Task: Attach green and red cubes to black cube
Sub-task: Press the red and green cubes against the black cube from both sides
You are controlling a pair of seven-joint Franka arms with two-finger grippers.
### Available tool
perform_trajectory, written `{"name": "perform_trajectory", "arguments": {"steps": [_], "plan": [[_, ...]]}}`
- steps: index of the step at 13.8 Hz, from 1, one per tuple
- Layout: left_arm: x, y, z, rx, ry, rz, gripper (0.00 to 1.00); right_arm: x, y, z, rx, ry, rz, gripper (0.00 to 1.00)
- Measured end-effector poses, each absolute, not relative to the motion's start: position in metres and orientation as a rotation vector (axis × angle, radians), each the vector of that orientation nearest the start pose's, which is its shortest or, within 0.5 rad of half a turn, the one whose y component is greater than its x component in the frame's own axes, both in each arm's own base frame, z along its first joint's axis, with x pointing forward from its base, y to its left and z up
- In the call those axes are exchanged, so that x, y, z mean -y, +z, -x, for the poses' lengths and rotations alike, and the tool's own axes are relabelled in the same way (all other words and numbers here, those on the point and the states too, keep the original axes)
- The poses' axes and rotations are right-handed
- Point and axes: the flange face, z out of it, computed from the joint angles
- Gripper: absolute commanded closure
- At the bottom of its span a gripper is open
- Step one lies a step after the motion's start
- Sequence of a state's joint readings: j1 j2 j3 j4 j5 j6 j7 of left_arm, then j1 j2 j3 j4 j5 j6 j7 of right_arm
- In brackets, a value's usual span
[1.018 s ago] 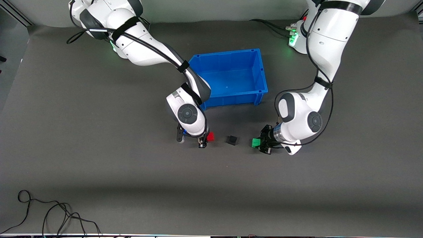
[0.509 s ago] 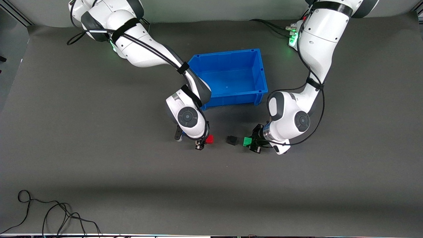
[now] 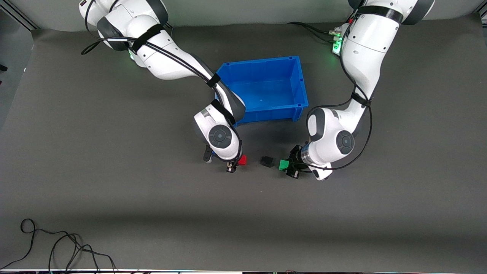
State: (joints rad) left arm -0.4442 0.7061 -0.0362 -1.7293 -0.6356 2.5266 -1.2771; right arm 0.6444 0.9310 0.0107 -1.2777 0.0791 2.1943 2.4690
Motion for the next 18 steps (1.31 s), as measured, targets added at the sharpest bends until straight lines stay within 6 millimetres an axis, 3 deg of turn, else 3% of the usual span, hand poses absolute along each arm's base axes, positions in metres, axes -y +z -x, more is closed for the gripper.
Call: {"name": "perform_trajectory", "arguments": {"steps": [4, 9, 18], "plan": [[0.325, 0.181, -0.596, 2.104, 0.471, 2.706, 0.75, -0.463, 0.184, -0.591, -2.536, 0.115, 1.862, 1.0], [0.337, 0.183, -0.597, 2.231, 0.496, 2.591, 0.74, -0.493, 0.181, -0.58, -2.525, 0.117, 1.844, 1.0], [0.355, 0.181, -0.6, 2.311, 0.519, 2.517, 0.74, -0.495, 0.174, -0.586, -2.522, 0.112, 1.836, 1.0]]}}
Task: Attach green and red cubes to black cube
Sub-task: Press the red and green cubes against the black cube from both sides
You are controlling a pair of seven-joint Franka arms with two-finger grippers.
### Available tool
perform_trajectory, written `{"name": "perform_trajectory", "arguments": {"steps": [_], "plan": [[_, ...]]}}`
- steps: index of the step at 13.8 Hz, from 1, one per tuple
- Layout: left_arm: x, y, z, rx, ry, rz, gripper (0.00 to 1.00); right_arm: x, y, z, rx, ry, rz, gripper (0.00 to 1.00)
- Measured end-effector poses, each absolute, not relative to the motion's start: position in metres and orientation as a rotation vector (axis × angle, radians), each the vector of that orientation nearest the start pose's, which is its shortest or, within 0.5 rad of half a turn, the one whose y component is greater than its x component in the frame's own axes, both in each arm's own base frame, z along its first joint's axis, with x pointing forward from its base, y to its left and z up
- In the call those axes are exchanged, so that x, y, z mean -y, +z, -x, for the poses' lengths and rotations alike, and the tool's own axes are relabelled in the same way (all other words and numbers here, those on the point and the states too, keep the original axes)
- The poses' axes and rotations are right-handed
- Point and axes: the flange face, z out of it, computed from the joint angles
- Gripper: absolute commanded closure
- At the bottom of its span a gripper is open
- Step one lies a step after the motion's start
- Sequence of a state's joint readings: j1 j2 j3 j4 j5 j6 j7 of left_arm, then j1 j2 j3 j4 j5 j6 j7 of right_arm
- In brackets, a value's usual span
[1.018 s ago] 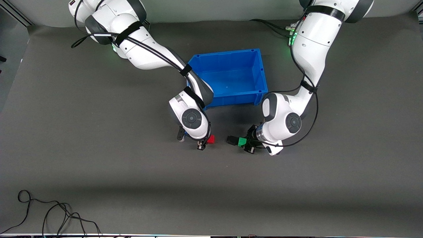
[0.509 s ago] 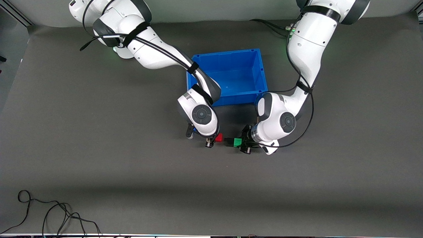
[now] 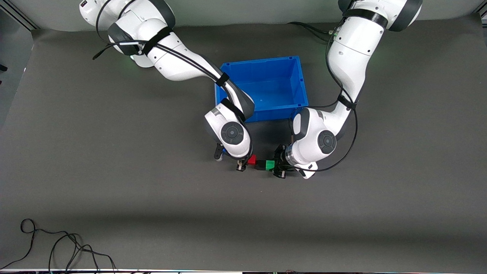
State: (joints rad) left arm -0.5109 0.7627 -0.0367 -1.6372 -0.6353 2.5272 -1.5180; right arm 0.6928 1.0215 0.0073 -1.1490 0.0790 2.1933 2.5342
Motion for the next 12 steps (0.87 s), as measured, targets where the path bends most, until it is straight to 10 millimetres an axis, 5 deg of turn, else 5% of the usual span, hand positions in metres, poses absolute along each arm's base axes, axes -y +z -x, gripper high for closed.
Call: {"name": "perform_trajectory", "arguments": {"steps": [5, 6, 7, 10, 12], "plan": [[0.36, 0.18, -0.597, 2.338, 0.535, 2.471, 0.67, -0.493, 0.17, -0.592, -2.52, 0.108, 1.822, 1.0], [0.361, 0.18, -0.596, 2.34, 0.536, 2.467, 0.46, -0.491, 0.171, -0.594, -2.518, 0.104, 1.813, 1.0], [0.362, 0.18, -0.596, 2.34, 0.536, 2.465, 0.0, -0.489, 0.171, -0.597, -2.515, 0.101, 1.805, 1.0], [0.363, 0.181, -0.595, 2.342, 0.535, 2.463, 0.0, -0.49, 0.172, -0.598, -2.502, 0.101, 1.794, 0.99], [0.354, 0.182, -0.602, 2.354, 0.506, 2.456, 0.0, -0.49, 0.172, -0.599, -2.497, 0.1, 1.793, 0.89]]}}
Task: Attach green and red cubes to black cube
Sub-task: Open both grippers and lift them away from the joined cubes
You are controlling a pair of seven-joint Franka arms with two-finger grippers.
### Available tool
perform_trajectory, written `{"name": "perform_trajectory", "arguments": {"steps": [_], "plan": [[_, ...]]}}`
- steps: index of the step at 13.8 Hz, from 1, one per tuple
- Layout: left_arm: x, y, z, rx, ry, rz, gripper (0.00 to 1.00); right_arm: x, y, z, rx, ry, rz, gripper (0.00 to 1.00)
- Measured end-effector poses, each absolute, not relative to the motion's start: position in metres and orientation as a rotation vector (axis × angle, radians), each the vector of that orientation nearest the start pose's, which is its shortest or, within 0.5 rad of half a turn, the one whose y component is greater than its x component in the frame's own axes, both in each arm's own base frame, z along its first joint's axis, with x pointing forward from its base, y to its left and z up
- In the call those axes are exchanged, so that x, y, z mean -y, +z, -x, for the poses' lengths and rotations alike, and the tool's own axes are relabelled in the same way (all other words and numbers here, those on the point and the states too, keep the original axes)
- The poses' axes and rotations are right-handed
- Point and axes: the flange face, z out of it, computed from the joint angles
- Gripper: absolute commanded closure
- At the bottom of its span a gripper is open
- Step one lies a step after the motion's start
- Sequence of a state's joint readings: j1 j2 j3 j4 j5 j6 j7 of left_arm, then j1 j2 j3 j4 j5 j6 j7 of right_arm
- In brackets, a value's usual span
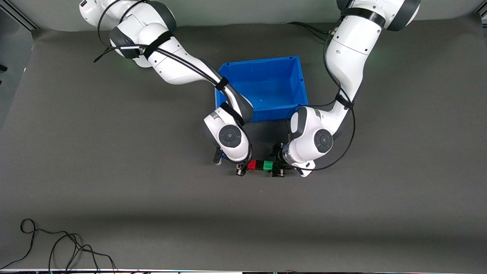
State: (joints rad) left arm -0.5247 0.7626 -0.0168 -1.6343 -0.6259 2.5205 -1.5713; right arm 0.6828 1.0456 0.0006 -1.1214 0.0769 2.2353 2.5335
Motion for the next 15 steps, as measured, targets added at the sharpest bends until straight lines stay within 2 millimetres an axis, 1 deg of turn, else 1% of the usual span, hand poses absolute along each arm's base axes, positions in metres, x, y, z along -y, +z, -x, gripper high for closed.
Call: {"name": "perform_trajectory", "arguments": {"steps": [1, 2, 3, 4, 6, 7, 8, 9, 10, 12, 13, 15], "plan": [[0.344, 0.183, -0.608, 2.366, 0.478, 2.45, 0.0, -0.491, 0.172, -0.599, -2.492, 0.099, 1.798, 0.84], [0.332, 0.185, -0.616, 2.376, 0.46, 2.434, 0.0, -0.491, 0.173, -0.599, -2.483, 0.098, 1.808, 0.6], [0.317, 0.187, -0.624, 2.379, 0.442, 2.417, 0.0, -0.492, 0.174, -0.6, -2.46, 0.095, 1.832, 0.16], [0.3, 0.19, -0.633, 2.372, 0.416, 2.403, 0.0, -0.493, 0.176, -0.6, -2.417, 0.092, 1.878, 0.01], [0.261, 0.202, -0.648, 2.321, 0.383, 2.403, 0.0, -0.498, 0.181, -0.6, -2.306, 0.087, 1.992, 0.01], [0.24, 0.21, -0.654, 2.271, 0.395, 2.431, 0.0, -0.5, 0.185, -0.6, -2.253, 0.083, 2.039, 0.01], [0.216, 0.221, -0.66, 2.213, 0.418, 2.473, 0.0, -0.502, 0.191, -0.602, -2.193, 0.078, 2.084, 0.01], [0.188, 0.235, -0.665, 2.14, 0.435, 2.525, 0.0, -0.502, 0.201, -0.605, -2.124, 0.069, 2.128, 0.01], [0.155, 0.25, -0.669, 2.046, 0.437, 2.576, 0.0, -0.5, 0.22, -0.612, -2.045, 0.056, 2.17, 0.01], [0.096, 0.285, -0.67, 1.861, 0.433, 2.66, 0.0, -0.487, 0.266, -0.622, -1.897, 0.045, 2.312, 0.01], [0.072, 0.302, -0.668, 1.77, 0.437, 2.707, 0.0, -0.477, 0.292, -0.623, -1.83, 0.053, 2.405, 0.01], [0.033, 0.336, -0.661, 1.594, 0.443, 2.796, 0.0, -0.452, 0.347, -0.623, -1.681, 0.084, 2.589, 0.01]]}}
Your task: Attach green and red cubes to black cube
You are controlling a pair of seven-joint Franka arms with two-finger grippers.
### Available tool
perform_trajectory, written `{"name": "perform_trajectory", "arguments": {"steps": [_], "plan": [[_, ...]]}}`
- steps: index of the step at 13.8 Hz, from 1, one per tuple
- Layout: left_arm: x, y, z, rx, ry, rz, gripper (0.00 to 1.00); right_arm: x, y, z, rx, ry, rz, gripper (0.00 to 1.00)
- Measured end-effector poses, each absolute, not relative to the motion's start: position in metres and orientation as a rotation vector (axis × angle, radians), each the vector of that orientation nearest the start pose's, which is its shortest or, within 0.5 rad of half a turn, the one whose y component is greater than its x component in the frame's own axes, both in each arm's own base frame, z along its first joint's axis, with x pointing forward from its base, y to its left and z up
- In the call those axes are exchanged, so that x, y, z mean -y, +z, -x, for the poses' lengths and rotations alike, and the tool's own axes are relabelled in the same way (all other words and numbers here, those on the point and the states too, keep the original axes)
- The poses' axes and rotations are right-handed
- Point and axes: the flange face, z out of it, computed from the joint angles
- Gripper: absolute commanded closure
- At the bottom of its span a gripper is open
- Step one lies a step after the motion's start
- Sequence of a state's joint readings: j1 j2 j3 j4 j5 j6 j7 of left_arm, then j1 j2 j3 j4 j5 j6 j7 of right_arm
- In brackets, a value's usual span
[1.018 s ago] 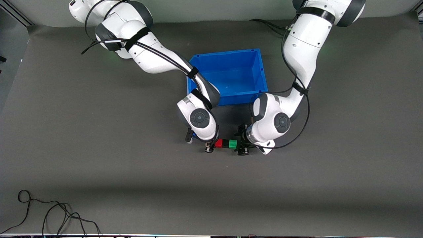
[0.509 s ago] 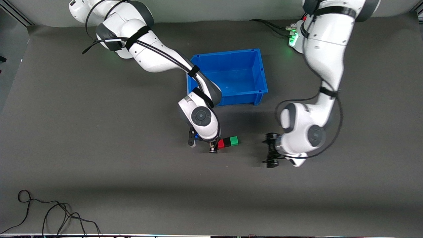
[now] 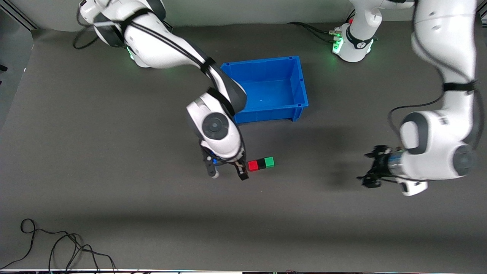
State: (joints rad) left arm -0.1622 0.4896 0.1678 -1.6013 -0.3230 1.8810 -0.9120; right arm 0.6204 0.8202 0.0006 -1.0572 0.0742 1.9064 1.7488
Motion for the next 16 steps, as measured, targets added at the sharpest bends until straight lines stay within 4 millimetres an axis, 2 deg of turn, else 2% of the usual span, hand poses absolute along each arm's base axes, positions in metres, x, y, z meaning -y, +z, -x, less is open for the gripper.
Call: {"name": "perform_trajectory", "arguments": {"steps": [2, 4, 6, 8, 10, 12, 14, 16], "plan": [[0.009, 0.375, -0.649, 1.378, 0.435, 2.892, 0.0, -0.415, 0.405, -0.622, -1.487, 0.13, 2.764, 0.01], [-0.005, 0.427, -0.634, 1.142, 0.41, 3.006, 0.0, -0.366, 0.466, -0.623, -1.346, 0.182, 2.845, 0.01], [-0.01, 0.477, -0.62, 0.886, 0.324, 3.116, 0.0, -0.308, 0.52, -0.619, -1.225, 0.244, 2.897, 0.01], [-0.01, 0.511, -0.61, 0.604, 0.22, 3.186, 0.0, -0.252, 0.564, -0.61, -1.091, 0.292, 2.951, 0.01], [-0.005, 0.53, -0.606, 0.34, 0.153, 3.22, 0.0, -0.199, 0.597, -0.599, -0.945, 0.318, 2.988, 0.01], [0.0, 0.546, -0.602, 0.153, 0.101, 3.235, 0.0, -0.148, 0.622, -0.589, -0.807, 0.307, 3.007, 0.01], [0.008, 0.56, -0.597, 0.062, 0.061, 3.214, 0.0, -0.1, 0.635, -0.576, -0.68, 0.298, 3.028, 0.01], [0.017, 0.572, -0.591, 0.016, 0.027, 3.197, 0.0, -0.063, 0.638, -0.562, -0.585, 0.3, 3.055, 0.01]]}}
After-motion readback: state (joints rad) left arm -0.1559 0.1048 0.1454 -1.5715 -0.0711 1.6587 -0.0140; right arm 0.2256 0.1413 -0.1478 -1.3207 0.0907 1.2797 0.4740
